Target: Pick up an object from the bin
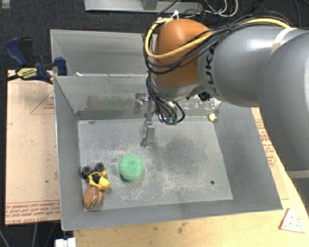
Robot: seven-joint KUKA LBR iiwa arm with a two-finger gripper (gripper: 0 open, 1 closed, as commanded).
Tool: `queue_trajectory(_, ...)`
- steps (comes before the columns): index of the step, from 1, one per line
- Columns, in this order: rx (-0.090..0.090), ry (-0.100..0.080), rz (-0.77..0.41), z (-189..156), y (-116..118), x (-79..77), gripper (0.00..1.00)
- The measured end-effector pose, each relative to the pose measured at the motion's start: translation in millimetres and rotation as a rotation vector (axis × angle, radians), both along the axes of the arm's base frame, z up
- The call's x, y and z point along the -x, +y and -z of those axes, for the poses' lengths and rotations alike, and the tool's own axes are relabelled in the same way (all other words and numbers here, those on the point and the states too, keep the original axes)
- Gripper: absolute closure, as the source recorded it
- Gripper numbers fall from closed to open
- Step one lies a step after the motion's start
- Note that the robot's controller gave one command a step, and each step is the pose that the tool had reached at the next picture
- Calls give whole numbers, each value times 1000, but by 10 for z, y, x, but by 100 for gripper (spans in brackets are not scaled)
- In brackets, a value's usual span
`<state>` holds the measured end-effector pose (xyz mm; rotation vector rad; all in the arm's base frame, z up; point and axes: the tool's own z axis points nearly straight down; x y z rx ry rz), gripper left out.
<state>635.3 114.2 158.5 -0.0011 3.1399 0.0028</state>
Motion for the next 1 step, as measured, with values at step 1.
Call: queue_trajectory(1,0,-5,-279,588,122,429,0)
